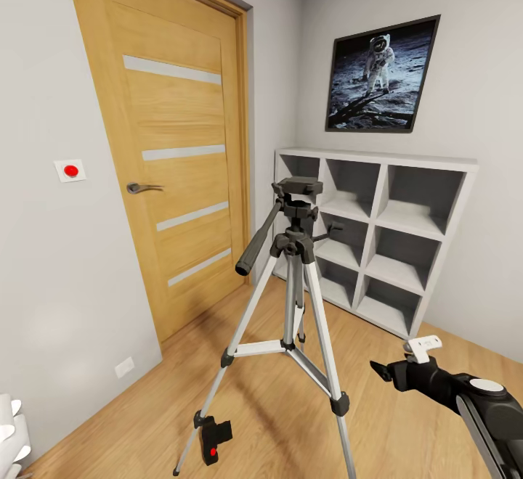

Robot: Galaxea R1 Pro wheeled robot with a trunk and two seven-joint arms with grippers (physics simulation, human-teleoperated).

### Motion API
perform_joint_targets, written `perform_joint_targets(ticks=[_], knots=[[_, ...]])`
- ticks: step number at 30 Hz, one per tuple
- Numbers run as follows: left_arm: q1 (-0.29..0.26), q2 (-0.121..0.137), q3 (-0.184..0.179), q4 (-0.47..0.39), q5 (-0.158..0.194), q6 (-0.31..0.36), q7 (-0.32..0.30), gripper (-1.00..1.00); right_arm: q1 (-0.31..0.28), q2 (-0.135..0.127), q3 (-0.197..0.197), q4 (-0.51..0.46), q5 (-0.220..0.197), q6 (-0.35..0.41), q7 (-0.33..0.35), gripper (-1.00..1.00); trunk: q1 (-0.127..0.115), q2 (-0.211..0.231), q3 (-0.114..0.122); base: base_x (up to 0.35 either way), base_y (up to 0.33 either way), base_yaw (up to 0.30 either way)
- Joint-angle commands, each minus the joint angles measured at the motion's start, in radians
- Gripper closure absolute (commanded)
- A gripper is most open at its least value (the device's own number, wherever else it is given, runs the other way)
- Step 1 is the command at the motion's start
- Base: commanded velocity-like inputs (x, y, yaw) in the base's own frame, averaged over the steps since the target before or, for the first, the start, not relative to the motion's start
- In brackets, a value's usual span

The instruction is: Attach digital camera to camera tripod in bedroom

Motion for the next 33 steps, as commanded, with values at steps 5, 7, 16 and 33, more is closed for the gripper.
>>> perform_joint_targets(ticks=[5, 7, 16, 33], knots=[[0.0, 0.0, 0.003, -0.001, 0.006, -0.001, 0.0, -1.0, -0.009, 0.0, -0.001, -0.002, 0.0, 0.003, 0.06, -1.0, 0.0, -0.001, -0.001, 0.0, 0.0, 0.0], [0.0, 0.0, 0.003, -0.001, 0.006, -0.001, 0.0, -1.0, -0.011, 0.0, -0.001, -0.002, 0.0, 0.003, 0.076, -1.0, 0.0, -0.001, -0.001, 0.0, 0.0, 0.0], [0.0, -0.001, 0.002, -0.001, 0.004, -0.001, 0.0, -1.0, -0.033, 0.003, -0.002, -0.002, 0.0, 0.002, 0.116, -1.0, 0.0, -0.001, -0.001, -0.011, 0.0, 0.0], [0.0, -0.001, 0.003, -0.001, 0.004, -0.001, 0.0, -1.0, -0.04, 0.055, -0.002, -0.001, -0.007, 0.0, 0.141, -1.0, 0.0, -0.001, -0.001, -0.111, 0.0, 0.0]])
